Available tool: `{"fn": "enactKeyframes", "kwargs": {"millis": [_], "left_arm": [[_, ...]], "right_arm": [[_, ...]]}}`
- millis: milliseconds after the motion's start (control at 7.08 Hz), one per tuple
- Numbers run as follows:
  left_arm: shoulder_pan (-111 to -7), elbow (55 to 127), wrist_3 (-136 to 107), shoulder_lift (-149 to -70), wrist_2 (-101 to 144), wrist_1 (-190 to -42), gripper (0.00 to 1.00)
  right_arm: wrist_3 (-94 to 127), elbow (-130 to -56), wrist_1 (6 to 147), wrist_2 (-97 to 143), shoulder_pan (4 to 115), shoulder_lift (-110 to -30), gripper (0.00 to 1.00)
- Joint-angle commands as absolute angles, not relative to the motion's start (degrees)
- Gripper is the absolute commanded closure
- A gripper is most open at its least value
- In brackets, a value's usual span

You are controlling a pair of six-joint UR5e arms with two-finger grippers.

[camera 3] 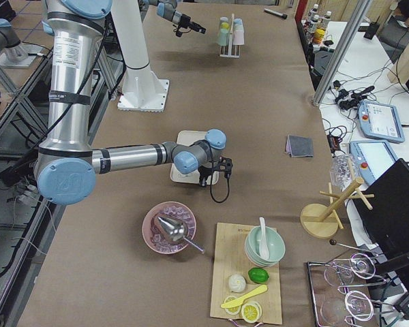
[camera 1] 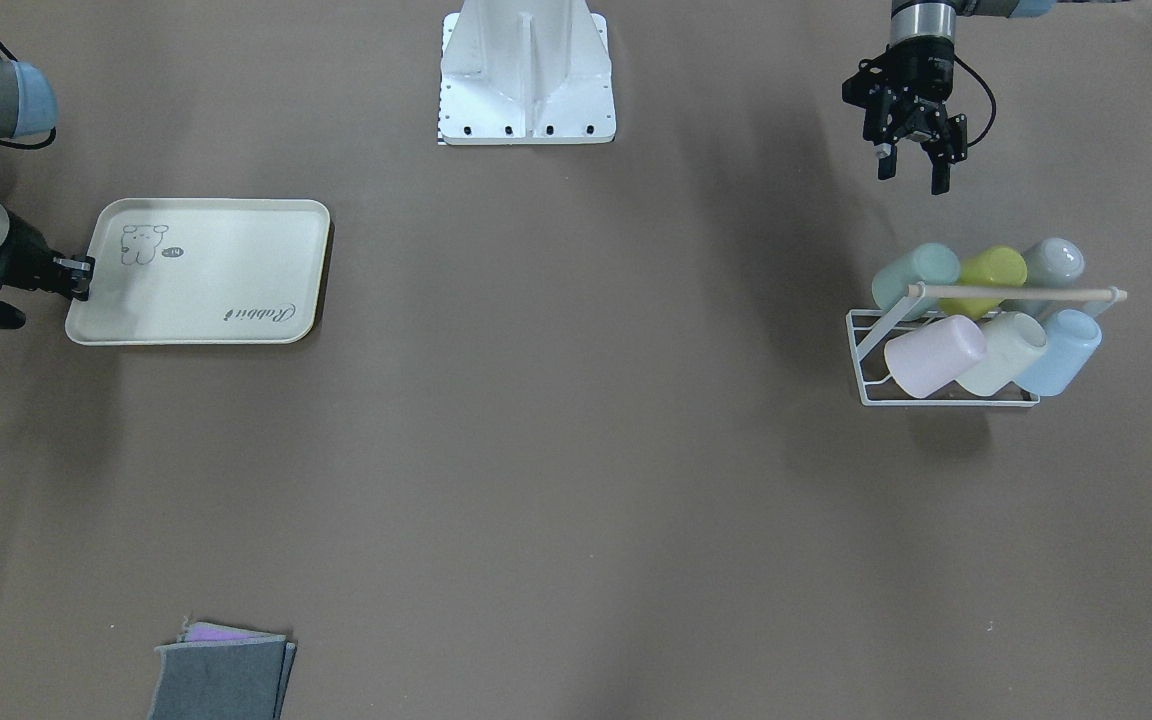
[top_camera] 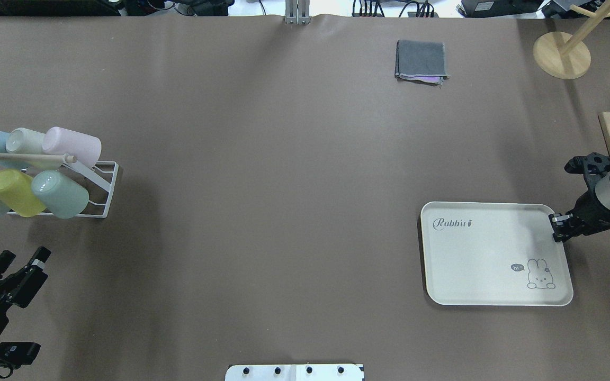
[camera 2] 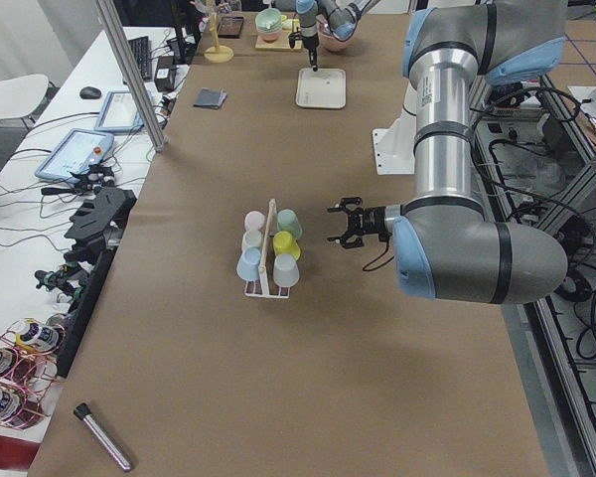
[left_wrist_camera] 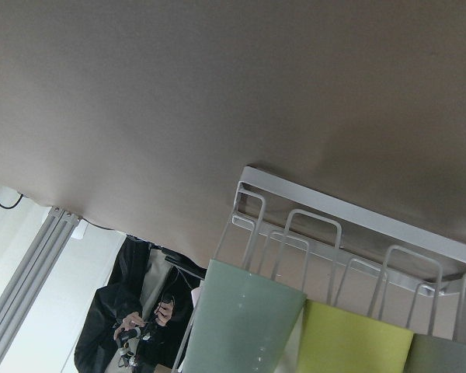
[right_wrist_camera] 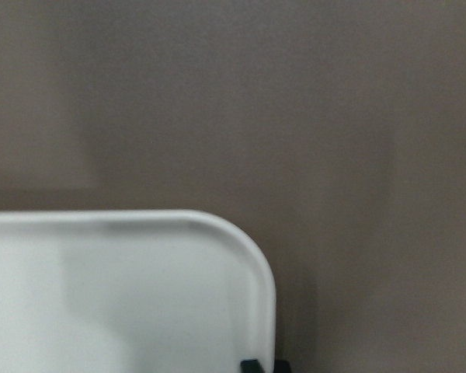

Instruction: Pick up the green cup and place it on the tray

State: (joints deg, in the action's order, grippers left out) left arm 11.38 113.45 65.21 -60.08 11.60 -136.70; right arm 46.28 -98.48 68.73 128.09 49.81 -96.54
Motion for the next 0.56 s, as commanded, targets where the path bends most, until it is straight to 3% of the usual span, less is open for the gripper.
{"fn": "enactKeyframes", "kwargs": {"millis": [0, 424], "left_arm": [[11.25, 112.86, 66.89, -60.81, 11.08, -136.15, 0.02], [9.07, 107.16, 65.92, -68.25, 9.05, -134.39, 0.02]], "right_arm": [[46.32, -98.87, 68.38, 128.14, 49.83, -95.98, 1.0], [47.54, -100.89, 67.94, 128.94, 50.44, -94.66, 1.0]]}}
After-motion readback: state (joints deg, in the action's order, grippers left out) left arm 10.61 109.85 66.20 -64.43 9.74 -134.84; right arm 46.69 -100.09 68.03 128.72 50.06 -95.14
